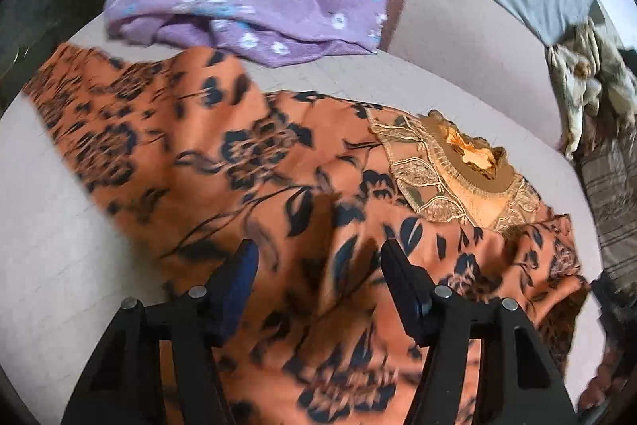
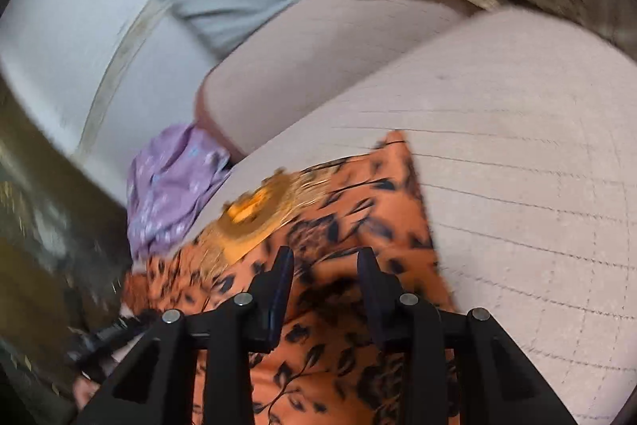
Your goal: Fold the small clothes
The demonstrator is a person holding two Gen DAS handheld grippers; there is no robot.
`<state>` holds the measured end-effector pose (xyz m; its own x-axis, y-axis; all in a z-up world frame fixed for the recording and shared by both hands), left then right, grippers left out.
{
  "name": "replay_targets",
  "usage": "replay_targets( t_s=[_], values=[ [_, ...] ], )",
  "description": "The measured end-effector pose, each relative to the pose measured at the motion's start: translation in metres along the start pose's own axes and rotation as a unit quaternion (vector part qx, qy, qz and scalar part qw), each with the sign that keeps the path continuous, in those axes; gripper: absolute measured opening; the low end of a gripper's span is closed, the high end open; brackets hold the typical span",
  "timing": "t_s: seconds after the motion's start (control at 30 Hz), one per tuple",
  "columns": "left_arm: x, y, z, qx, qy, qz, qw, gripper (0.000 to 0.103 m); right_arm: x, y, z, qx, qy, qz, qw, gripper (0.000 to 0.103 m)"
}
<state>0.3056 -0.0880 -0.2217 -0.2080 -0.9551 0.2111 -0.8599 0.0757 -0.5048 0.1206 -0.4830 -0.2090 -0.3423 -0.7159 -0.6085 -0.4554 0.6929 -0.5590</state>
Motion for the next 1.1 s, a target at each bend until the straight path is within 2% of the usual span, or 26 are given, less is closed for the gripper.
replay_targets(
  t_s=[0.03, 0.07, 0.1, 0.13, 0.2, 0.23, 0.3, 0.37, 0.47, 0.53, 0.57, 0.6, 0.63, 0.67, 0.77, 0.83, 0.9, 0.97, 1.03, 1.1],
  values=[
    [0.005, 0.000, 0.006, -0.010, 0.004, 0.011, 0.9999, 0.064, 0.000, -0.004, -0.001, 0.004, -0.002, 0.000, 1.000, 0.035],
    [0.008, 0.000, 0.012, -0.024, 0.014, 0.014, 0.9995, 0.057, -0.001, -0.009, -0.002, 0.014, -0.001, -0.007, 1.000, 0.035],
    [0.011, 0.000, 0.018, -0.040, 0.032, 0.007, 0.9987, 0.024, -0.002, -0.014, -0.004, 0.023, 0.000, -0.013, 1.000, 0.035],
    [0.012, -0.001, 0.023, -0.055, 0.039, -0.001, 0.9977, 0.003, -0.004, -0.018, -0.001, 0.029, -0.005, -0.016, 0.999, 0.035],
    [0.015, -0.001, 0.025, -0.065, 0.027, -0.006, 0.9975, 0.003, -0.005, -0.020, 0.012, 0.011, -0.026, -0.013, 1.000, 0.035],
    [0.016, -0.004, 0.022, -0.055, 0.021, -0.002, 0.9983, 0.003, -0.007, -0.018, 0.024, -0.014, -0.019, -0.016, 1.000, 0.035],
    [0.017, -0.017, 0.009, -0.029, -0.003, 0.026, 0.9993, 0.003, -0.005, -0.005, 0.050, -0.071, 0.023, -0.022, 0.997, 0.035],
    [0.012, -0.036, -0.007, -0.006, -0.013, 0.036, 0.9992, 0.003, -0.004, 0.005, 0.064, -0.109, 0.033, -0.019, 0.993, 0.035],
    [-0.001, -0.059, -0.026, 0.014, -0.035, 0.054, 0.9978, 0.006, -0.013, 0.006, 0.062, -0.111, 0.024, -0.028, 0.993, 0.036],
    [-0.025, -0.069, -0.039, 0.007, -0.035, 0.051, 0.9981, 0.019, -0.018, 0.010, 0.065, -0.128, 0.015, -0.036, 0.991, 0.037],
    [-0.043, -0.071, -0.046, 0.012, -0.051, 0.044, 0.9977, 0.024, -0.019, 0.014, 0.066, -0.129, 0.023, -0.045, 0.990, 0.037],
    [-0.069, -0.074, -0.056, 0.025, -0.086, 0.032, 0.9955, 0.045, -0.022, 0.016, 0.067, -0.123, 0.035, -0.061, 0.990, 0.037],
    [-0.084, -0.076, -0.058, 0.032, -0.100, 0.022, 0.9942, 0.065, -0.028, 0.017, 0.066, -0.117, 0.044, -0.083, 0.989, 0.037],
    [-0.108, -0.078, -0.065, 0.040, -0.115, 0.003, 0.9925, 0.068, -0.036, 0.019, 0.067, -0.112, 0.049, -0.103, 0.987, 0.037],
    [-0.192, -0.082, -0.081, 0.054, -0.148, -0.090, 0.9834, 0.068, -0.046, 0.027, 0.065, -0.105, 0.033, -0.125, 0.986, 0.037],
    [-0.245, -0.079, -0.083, 0.048, -0.153, -0.167, 0.9728, 0.068, -0.047, 0.032, 0.064, -0.114, 0.030, -0.135, 0.984, 0.038],
    [-0.288, -0.074, -0.076, 0.038, -0.143, -0.234, 0.9609, 0.068, -0.050, 0.041, 0.074, -0.118, 0.045, -0.153, 0.980, 0.038],
    [-0.310, -0.072, -0.066, 0.043, -0.123, -0.275, 0.9525, 0.068, -0.054, 0.046, 0.075, -0.103, 0.056, -0.179, 0.977, 0.039],
    [-0.330, -0.072, -0.051, 0.051, -0.104, -0.319, 0.9408, 0.068, -0.060, 0.048, 0.079, -0.102, 0.055, -0.190, 0.975, 0.050],
    [-0.345, -0.077, -0.034, 0.053, -0.080, -0.351, 0.9314, 0.068, -0.062, 0.050, 0.079, -0.099, 0.047, -0.191, 0.975, 0.052]
  ],
)
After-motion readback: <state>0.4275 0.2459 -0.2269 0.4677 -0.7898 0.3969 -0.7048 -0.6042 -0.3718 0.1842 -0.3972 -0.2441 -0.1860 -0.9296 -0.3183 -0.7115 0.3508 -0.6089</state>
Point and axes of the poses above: each gripper's, at about its wrist camera, not at the fingertips, and z roughly the way its jaws point, x to its right, y to its underside, the point moved 2 cm from there along z, roughly the way its jaws point, and after that the axes turned 1 degree about -z, right-handed, at the moved point
